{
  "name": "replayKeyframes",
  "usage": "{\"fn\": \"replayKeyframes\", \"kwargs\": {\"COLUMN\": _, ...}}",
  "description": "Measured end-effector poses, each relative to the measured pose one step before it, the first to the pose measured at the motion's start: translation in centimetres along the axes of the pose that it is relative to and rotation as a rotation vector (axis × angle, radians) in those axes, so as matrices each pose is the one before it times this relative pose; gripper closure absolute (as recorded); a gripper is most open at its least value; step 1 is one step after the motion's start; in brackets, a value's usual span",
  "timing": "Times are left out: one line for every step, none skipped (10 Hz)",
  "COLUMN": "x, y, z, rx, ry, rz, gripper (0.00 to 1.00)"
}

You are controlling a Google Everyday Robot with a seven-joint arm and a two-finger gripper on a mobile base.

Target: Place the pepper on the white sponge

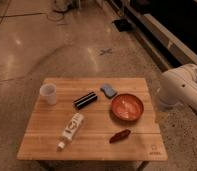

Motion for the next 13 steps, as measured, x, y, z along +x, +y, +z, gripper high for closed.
{"fn": "replayKeyframes", "kwargs": {"x": -0.9, "y": 0.825, "z": 2.053, "rx": -0.00687, "ry": -0.01504, "rz": -0.04794, "gripper": 0.35}}
{"fn": "replayKeyframes", "kwargs": {"x": -0.881, "y": 0.32, "z": 1.544, "rx": -0.00111, "ry": -0.01364, "rz": -0.03695, "gripper": 0.35}}
{"fn": "replayKeyframes", "kwargs": {"x": -0.823, "y": 0.159, "z": 1.314, "rx": 0.00104, "ry": -0.01443, "rz": -0.02774, "gripper": 0.35}}
{"fn": "replayKeyframes", "kwargs": {"x": -1.31, "y": 0.276, "z": 1.869, "rx": -0.00103, "ry": -0.02635, "rz": -0.03274, "gripper": 0.35}}
{"fn": "replayKeyframes", "kwargs": {"x": -0.709, "y": 0.285, "z": 1.182, "rx": -0.00427, "ry": -0.01491, "rz": -0.0172, "gripper": 0.35}}
{"fn": "replayKeyframes", "kwargs": {"x": -0.932, "y": 0.379, "z": 1.489, "rx": -0.00641, "ry": -0.01767, "rz": -0.02418, "gripper": 0.35}}
{"fn": "replayKeyframes", "kwargs": {"x": -0.845, "y": 0.443, "z": 1.399, "rx": -0.00871, "ry": -0.01692, "rz": -0.02247, "gripper": 0.35}}
{"fn": "replayKeyframes", "kwargs": {"x": -0.477, "y": 0.468, "z": 1.18, "rx": -0.0085, "ry": -0.01157, "rz": -0.01495, "gripper": 0.35}}
{"fn": "replayKeyframes", "kwargs": {"x": -0.423, "y": 0.31, "z": 0.952, "rx": -0.0046, "ry": -0.01314, "rz": -0.00752, "gripper": 0.35}}
{"fn": "replayKeyframes", "kwargs": {"x": -0.424, "y": 0.239, "z": 0.767, "rx": -0.00319, "ry": -0.01266, "rz": -0.00647, "gripper": 0.35}}
{"fn": "replayKeyframes", "kwargs": {"x": -0.339, "y": 0.184, "z": 0.562, "rx": -0.00189, "ry": -0.00957, "rz": -0.0058, "gripper": 0.35}}
{"fn": "replayKeyframes", "kwargs": {"x": -0.303, "y": 0.102, "z": 0.479, "rx": 0.00093, "ry": -0.00836, "rz": -0.00523, "gripper": 0.35}}
{"fn": "replayKeyframes", "kwargs": {"x": -0.351, "y": -0.033, "z": 0.427, "rx": 0.00394, "ry": -0.0079, "rz": -0.00621, "gripper": 0.35}}
